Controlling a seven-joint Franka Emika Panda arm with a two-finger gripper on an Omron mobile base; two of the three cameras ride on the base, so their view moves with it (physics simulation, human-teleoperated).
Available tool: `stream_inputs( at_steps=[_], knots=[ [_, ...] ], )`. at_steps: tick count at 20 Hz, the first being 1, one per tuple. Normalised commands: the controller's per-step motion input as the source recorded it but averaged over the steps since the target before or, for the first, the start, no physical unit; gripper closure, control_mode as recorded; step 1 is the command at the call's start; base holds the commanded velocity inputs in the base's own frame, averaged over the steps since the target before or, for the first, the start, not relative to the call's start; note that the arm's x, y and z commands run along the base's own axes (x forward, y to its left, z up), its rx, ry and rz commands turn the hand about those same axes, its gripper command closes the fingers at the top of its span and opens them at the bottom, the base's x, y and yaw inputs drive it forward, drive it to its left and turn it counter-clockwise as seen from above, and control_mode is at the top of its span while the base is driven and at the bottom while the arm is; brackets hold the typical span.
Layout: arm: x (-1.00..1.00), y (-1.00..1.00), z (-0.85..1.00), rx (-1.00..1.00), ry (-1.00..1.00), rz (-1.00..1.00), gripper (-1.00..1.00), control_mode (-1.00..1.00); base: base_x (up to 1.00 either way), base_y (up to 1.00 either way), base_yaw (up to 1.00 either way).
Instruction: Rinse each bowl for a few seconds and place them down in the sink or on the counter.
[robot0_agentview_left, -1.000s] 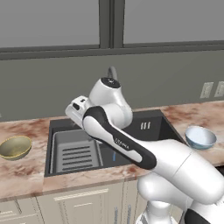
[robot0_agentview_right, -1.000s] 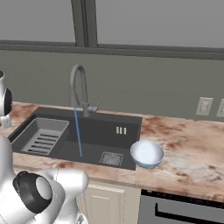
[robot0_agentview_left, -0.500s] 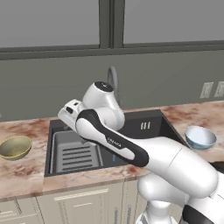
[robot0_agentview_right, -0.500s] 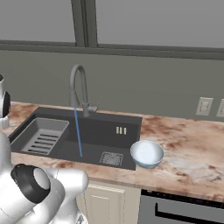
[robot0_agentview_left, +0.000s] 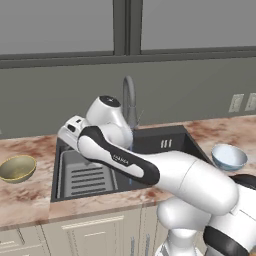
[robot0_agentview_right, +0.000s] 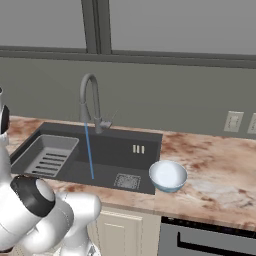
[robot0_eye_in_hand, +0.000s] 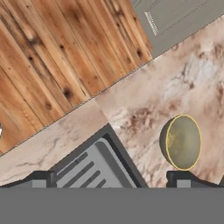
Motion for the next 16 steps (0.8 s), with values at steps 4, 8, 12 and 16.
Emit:
stream_inputs(
  at_steps=[4, 8, 12, 16],
  knots=[
    [0.17, 0.13, -0.14, 0.02, 0.00, 0.04, -1.00, -1.00, 0.00, 0.00, 0.00],
    [0.13, 0.18, -0.13, -0.01, -0.02, 0.04, -1.00, -1.00, 0.00, 0.00, 0.00],
    [0.09, 0.21, -0.11, -0.04, -0.05, 0.03, -1.00, -1.00, 0.00, 0.00, 0.00],
    [0.14, 0.21, -0.13, -0.02, -0.03, 0.03, -1.00, -1.00, 0.00, 0.00, 0.00]
  ],
)
